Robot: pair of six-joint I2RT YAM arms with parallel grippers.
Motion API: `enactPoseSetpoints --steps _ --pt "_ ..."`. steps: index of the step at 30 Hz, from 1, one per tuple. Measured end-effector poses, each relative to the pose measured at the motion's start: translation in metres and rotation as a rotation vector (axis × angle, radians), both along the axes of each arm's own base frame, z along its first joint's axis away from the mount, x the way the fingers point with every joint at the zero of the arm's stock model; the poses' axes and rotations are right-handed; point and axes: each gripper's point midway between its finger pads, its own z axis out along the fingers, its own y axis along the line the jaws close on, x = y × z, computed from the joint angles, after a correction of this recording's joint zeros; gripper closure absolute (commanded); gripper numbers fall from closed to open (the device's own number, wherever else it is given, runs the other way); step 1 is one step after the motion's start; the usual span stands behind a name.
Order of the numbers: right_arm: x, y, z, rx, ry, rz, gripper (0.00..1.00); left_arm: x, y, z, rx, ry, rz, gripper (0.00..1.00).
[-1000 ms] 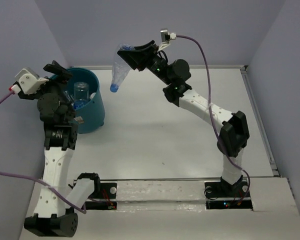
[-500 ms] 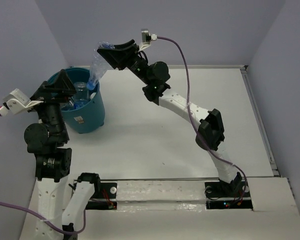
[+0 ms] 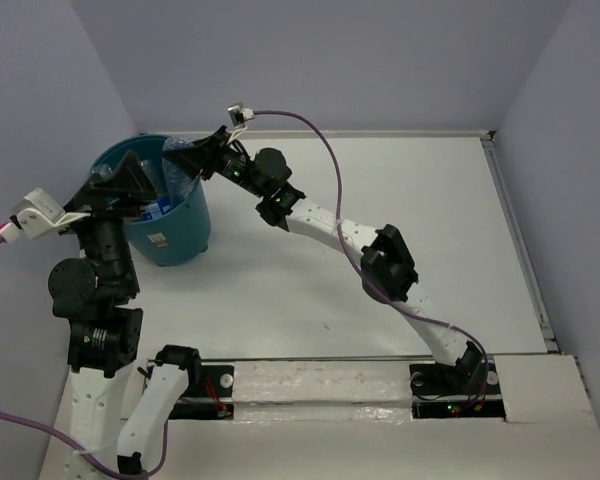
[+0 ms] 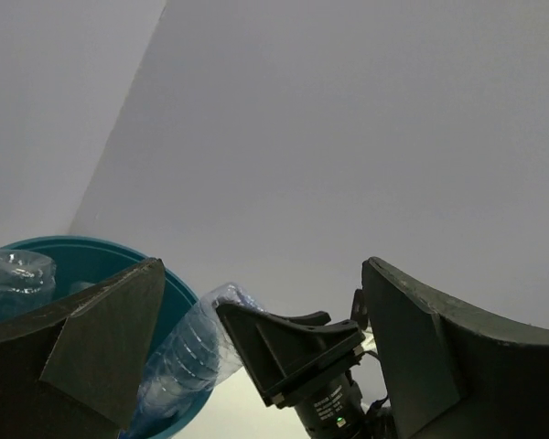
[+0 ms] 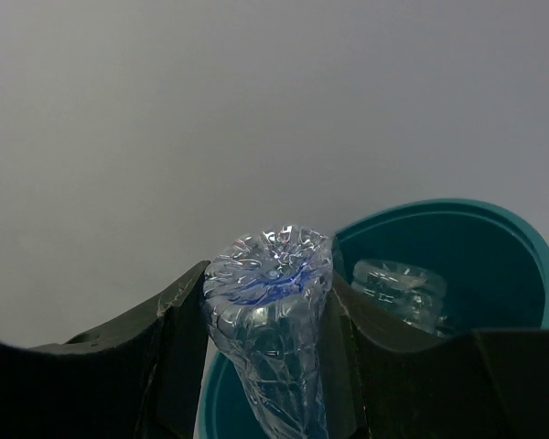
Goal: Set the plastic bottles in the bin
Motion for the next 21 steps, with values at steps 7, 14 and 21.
enactPoseSetpoints --steps 7,14,21 --pt "0.002 0.010 -0.021 -0.092 -0.011 -0.027 0.22 -0.001 0.000 0.002 -0.004 -0.010 0.000 0.01" --pt "0.010 0.017 -0.027 -0.166 -0.053 -0.063 0.00 0.002 -0.001 0.005 -0.004 -0.010 0.000 0.01" --pt "0.014 0.016 -0.030 -0.223 -0.098 -0.100 0.00 -0.010 0.002 0.031 -0.014 -0.061 0.003 0.01"
